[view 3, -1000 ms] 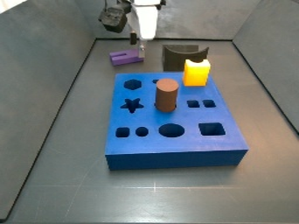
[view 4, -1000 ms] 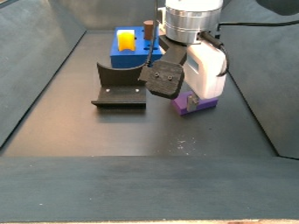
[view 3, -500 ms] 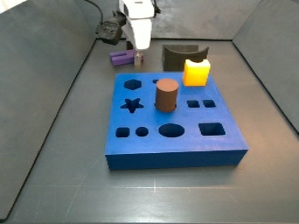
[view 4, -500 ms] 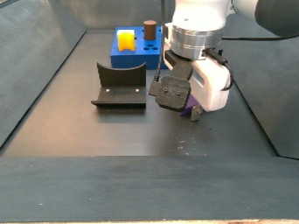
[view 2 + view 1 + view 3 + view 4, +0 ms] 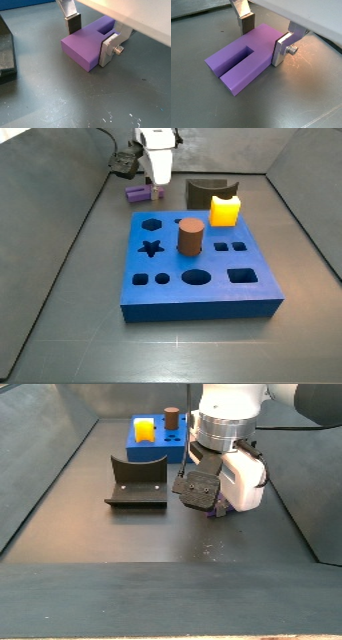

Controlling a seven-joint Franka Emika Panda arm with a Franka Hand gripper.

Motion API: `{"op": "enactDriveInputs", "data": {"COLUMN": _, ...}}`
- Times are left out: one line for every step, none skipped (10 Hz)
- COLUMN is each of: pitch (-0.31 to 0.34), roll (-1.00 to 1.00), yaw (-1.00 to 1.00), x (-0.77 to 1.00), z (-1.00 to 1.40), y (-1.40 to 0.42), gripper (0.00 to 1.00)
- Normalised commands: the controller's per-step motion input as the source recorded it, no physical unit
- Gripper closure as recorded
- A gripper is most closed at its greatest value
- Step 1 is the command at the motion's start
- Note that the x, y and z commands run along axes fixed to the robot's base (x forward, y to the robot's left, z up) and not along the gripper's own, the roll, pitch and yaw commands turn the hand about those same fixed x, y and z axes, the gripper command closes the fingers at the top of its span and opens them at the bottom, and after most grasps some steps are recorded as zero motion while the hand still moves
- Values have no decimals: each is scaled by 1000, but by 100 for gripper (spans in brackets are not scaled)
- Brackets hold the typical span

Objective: Pick up the double-square object. Move up. Rotate the double-square object. Place the double-square object on the fixture. Regrasp the double-square object. Move to above the board. Insert the double-square object.
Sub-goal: Pick up the double-square object.

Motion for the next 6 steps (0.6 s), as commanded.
{"op": "enactDriveInputs", "data": {"pitch": 0, "roll": 0, "yaw": 0, "x": 0, "z": 0, "y": 0, "gripper": 100}}
{"op": "enactDriveInputs", "data": {"pitch": 0, "roll": 0, "yaw": 0, "x": 0, "z": 0, "y": 0, "gripper": 100}}
{"op": "enactDriveInputs", "data": {"pitch": 0, "roll": 0, "yaw": 0, "x": 0, "z": 0, "y": 0, "gripper": 100}}
{"op": "enactDriveInputs", "data": {"pitch": 0, "roll": 0, "yaw": 0, "x": 0, "z": 0, "y": 0, "gripper": 100}}
{"op": "enactDriveInputs", "data": {"pitch": 0, "roll": 0, "yaw": 0, "x": 0, "z": 0, "y": 0, "gripper": 100}}
{"op": "enactDriveInputs", "data": {"pitch": 0, "roll": 0, "yaw": 0, "x": 0, "z": 0, "y": 0, "gripper": 100}}
